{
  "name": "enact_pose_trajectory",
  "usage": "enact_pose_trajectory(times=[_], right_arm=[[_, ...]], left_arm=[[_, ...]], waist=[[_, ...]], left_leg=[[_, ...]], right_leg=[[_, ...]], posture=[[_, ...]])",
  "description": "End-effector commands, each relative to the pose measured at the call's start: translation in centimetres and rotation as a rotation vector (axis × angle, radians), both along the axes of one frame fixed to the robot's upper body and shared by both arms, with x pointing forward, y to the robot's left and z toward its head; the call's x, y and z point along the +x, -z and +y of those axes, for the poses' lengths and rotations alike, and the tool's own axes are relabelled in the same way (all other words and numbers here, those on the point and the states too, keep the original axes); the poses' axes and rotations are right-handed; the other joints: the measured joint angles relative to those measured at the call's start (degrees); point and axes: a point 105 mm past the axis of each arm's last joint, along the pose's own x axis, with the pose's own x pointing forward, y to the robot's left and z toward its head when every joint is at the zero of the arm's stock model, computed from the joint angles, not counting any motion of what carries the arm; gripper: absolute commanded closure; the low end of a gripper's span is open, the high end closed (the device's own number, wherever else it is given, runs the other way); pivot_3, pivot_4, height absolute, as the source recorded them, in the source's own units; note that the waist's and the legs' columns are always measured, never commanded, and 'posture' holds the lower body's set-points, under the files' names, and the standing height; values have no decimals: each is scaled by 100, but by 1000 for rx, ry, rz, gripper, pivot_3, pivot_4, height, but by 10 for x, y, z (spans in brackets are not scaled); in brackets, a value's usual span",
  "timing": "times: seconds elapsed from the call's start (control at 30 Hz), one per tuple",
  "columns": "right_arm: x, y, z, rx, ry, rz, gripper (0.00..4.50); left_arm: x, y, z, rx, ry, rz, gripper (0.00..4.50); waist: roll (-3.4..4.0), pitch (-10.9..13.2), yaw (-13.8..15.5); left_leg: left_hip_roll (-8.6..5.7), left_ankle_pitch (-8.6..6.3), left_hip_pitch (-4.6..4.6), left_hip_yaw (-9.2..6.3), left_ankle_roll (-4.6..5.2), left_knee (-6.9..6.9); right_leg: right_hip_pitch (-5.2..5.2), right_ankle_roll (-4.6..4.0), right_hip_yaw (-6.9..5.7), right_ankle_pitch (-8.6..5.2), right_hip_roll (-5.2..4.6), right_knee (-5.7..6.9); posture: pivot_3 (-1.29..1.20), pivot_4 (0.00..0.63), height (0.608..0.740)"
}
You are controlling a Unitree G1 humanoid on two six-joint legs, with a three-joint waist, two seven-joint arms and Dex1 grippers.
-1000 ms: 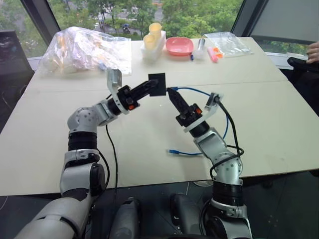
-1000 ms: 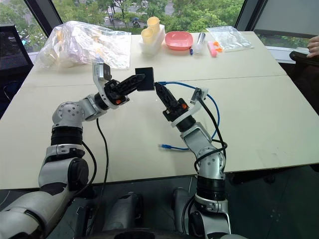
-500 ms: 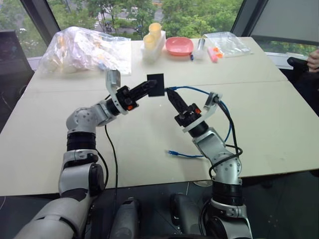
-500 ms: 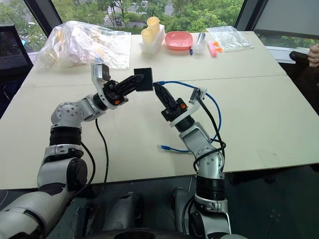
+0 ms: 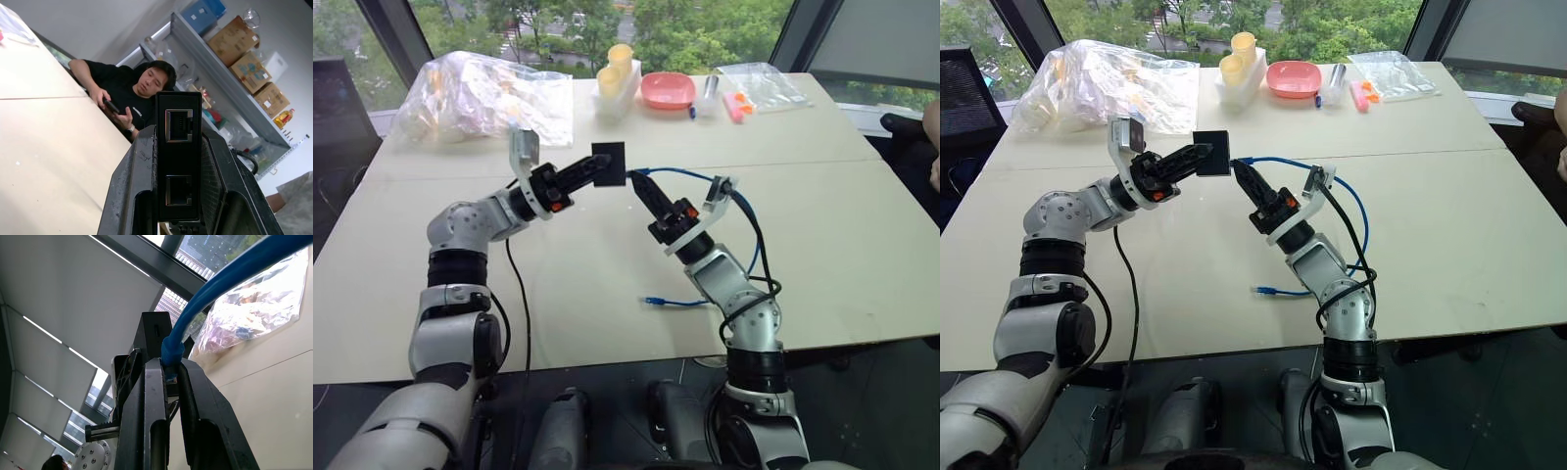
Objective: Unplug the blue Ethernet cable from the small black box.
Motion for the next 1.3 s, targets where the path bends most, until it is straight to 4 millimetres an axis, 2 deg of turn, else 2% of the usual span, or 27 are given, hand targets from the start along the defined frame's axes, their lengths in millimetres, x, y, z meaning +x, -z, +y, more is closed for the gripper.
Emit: enact_pose_trajectory(times=[0.03,0.07,0.23,0.4,1.03,1.13,1.2,1.3], right_arm=[[5,-8,-23,-26,119,-49,2982],[3,-9,-21,-27,109,-59,2458],[-3,-11,-17,0,67,-76,2458],[-13,-11,-10,10,-5,-87,2458],[-15,-4,0,-6,-34,-70,2458],[-14,-3,-1,-10,-27,-68,3344],[-13,-2,0,-18,-25,-64,4344],[-12,1,1,-31,-21,-57,4429]], left_arm=[[-8,-8,-3,-47,20,-43,3979],[-9,-6,-6,-53,29,-35,3979],[-8,2,-9,-81,22,6,3979],[-4,-1,-9,-104,11,16,3979],[-6,-3,-16,-110,37,20,3979],[-6,-2,-16,-109,36,21,3979],[-6,-2,-16,-108,35,23,3979],[-6,-2,-16,-109,34,23,3979]], waist=[[0,0,7],[0,0,16],[0,0,-15],[0,0,-4],[0,0,-3],[0,0,-3],[0,0,-4],[0,0,-3]], left_leg=[[0,0,0,0,0,0],[-1,0,0,0,0,0],[1,0,0,1,0,-1],[1,0,2,0,0,-2],[0,0,1,1,0,-2],[0,0,1,1,0,-2],[0,0,1,1,0,-2],[0,0,1,1,0,-2]], right_leg=[[0,0,1,0,0,0],[0,0,1,0,-2,-1],[-1,-1,1,0,3,-1],[0,0,0,0,4,1],[0,-1,0,0,2,-1],[0,-1,0,0,2,-1],[0,-1,0,0,2,-1],[0,0,0,0,2,-1]], posture=[[0,150,740],[0,150,740],[0,150,740],[0,150,740],[0,150,740],[0,150,740],[0,150,740],[0,150,740]])
